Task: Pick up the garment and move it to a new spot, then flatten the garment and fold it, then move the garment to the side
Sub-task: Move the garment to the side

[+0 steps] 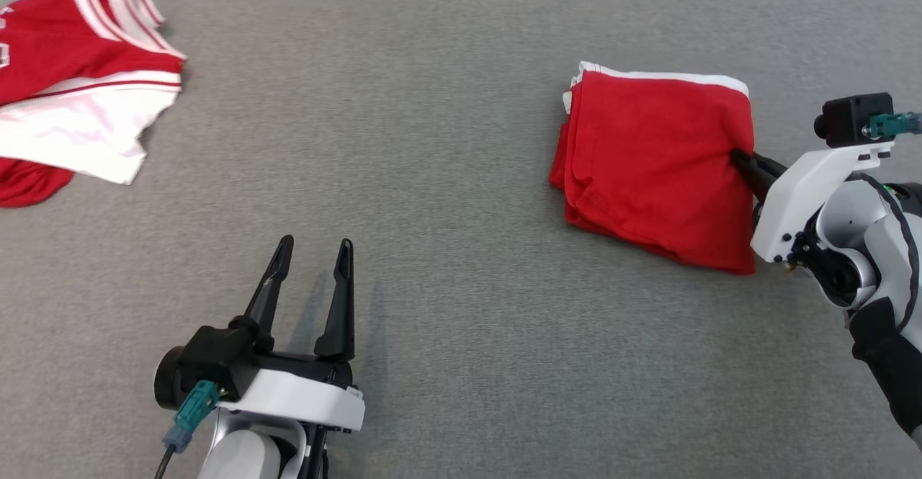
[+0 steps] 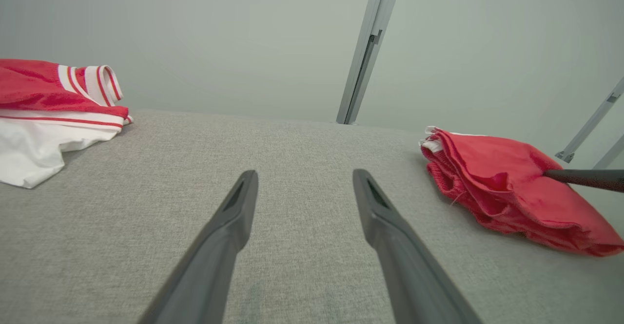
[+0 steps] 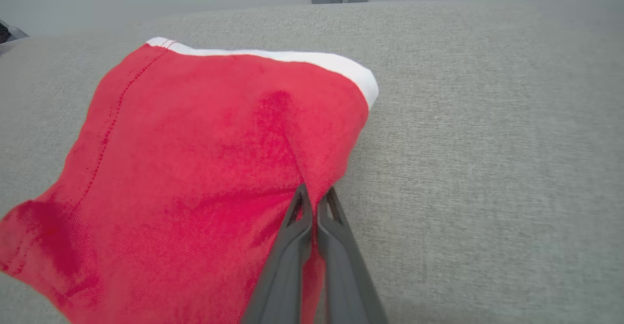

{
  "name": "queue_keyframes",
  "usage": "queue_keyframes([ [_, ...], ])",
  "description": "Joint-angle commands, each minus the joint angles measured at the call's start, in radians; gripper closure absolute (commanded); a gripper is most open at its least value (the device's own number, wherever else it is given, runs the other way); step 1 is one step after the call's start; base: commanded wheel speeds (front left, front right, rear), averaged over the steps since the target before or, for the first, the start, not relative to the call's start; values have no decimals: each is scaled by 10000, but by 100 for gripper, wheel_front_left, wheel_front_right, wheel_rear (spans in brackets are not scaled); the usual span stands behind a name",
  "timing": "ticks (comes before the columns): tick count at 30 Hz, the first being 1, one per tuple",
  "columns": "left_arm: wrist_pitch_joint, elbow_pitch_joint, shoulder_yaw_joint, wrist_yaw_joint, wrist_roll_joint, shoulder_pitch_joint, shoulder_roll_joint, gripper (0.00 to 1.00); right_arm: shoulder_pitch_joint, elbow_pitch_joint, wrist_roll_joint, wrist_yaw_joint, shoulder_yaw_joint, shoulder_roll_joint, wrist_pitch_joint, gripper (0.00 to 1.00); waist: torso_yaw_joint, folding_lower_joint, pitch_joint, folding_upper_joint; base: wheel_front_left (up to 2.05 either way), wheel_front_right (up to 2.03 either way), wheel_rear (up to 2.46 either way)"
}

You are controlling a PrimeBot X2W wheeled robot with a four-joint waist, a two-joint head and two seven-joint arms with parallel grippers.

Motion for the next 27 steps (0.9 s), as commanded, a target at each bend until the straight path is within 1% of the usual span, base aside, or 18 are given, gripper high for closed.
queue_keyframes([
  [1,-22,-20,80,-47,79,-169,89,0,-169,55,8,1,0,-3,-127,100,-823,0,214,0,0,0,0],
  [9,-10,124,4,-288,432,-608,391,0,-609,450,234,1,311,426,-813,100,-2932,0,700,0,0,0,0],
  [11,35,129,-53,-305,510,-739,484,0,-655,526,348,1,393,531,-997,100,-3330,0,809,0,0,0,0],
  [14,142,79,-184,-325,596,-865,556,0,-676,698,528,1,496,594,-1258,100,-3697,0,920,0,0,0,0],
  [17,288,-89,-252,-286,687,-969,647,0,-795,842,718,1,680,687,-1516,100,-3899,0,1071,0,0,0,0],
  [20,360,-286,-303,-272,720,-1014,718,0,-993,981,822,1,766,602,-1688,100,-3841,0,1195,0,0,0,0],
  [23,405,-515,-320,-227,785,-1070,777,0,-1224,1150,802,1,873,365,-1822,100,-3615,0,1333,0,0,0,0],
  [27,458,-876,-393,-126,873,-1159,778,0,-1688,1444,622,1,990,-195,-1800,100,-3155,0,1537,0,0,0,0],
])
